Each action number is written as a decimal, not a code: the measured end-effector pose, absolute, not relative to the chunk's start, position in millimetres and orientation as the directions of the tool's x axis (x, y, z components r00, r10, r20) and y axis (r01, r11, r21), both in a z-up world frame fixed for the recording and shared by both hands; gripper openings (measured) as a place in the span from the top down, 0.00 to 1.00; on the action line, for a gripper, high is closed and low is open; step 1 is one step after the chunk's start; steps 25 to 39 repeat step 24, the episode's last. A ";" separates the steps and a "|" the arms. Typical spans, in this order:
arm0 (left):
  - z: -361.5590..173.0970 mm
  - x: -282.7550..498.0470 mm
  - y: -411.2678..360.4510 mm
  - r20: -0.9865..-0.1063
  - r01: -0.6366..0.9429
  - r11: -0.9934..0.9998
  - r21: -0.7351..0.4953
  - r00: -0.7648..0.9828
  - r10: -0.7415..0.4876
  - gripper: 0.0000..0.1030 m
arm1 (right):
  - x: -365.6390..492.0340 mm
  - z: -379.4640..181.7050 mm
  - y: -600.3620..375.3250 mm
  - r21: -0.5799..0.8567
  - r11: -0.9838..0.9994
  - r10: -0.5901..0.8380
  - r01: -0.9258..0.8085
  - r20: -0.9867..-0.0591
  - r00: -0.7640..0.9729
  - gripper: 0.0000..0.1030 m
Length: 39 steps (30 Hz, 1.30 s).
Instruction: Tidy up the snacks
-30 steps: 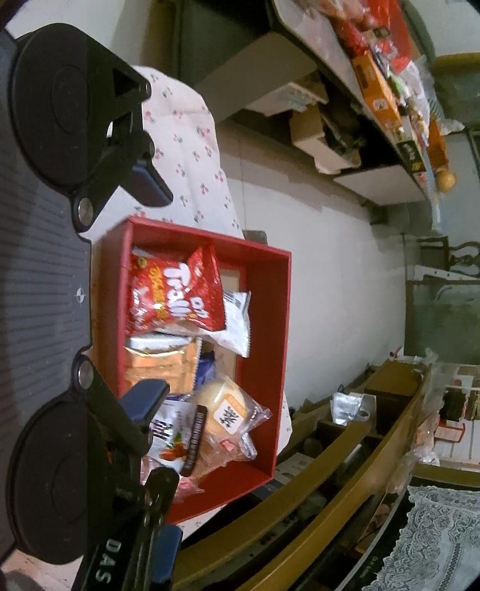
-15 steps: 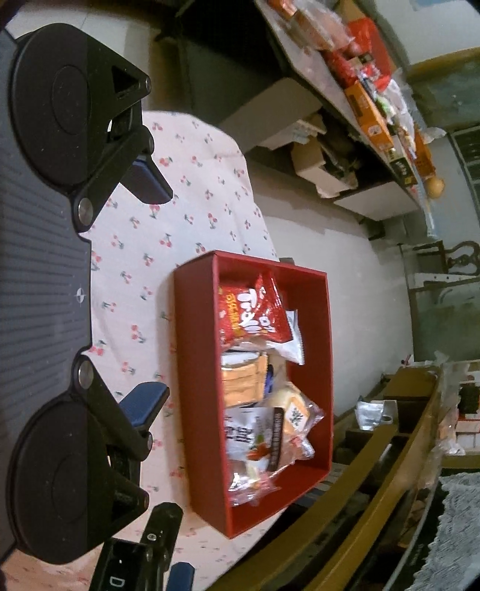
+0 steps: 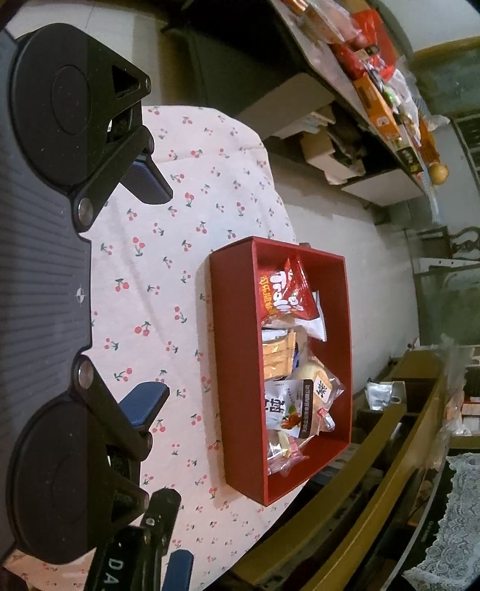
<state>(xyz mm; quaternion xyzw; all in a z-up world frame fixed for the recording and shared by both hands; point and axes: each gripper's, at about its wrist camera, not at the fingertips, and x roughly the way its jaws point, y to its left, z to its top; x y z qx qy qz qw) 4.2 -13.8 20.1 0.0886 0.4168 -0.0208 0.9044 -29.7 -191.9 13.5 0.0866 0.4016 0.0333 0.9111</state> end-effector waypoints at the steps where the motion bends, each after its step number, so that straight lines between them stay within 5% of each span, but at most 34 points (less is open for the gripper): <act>1: 19.7 2.2 -14.2 -0.757 0.114 0.983 0.145 0.652 0.036 0.00 | -30.4 12.6 -191.3 0.183 0.983 0.130 0.009 -0.728 0.673 0.19; 39: 20.1 -23.4 -12.5 -0.756 0.135 0.983 0.128 0.654 0.008 0.00 | -49.2 10.2 -191.2 0.191 0.981 0.133 0.012 -0.728 0.672 0.16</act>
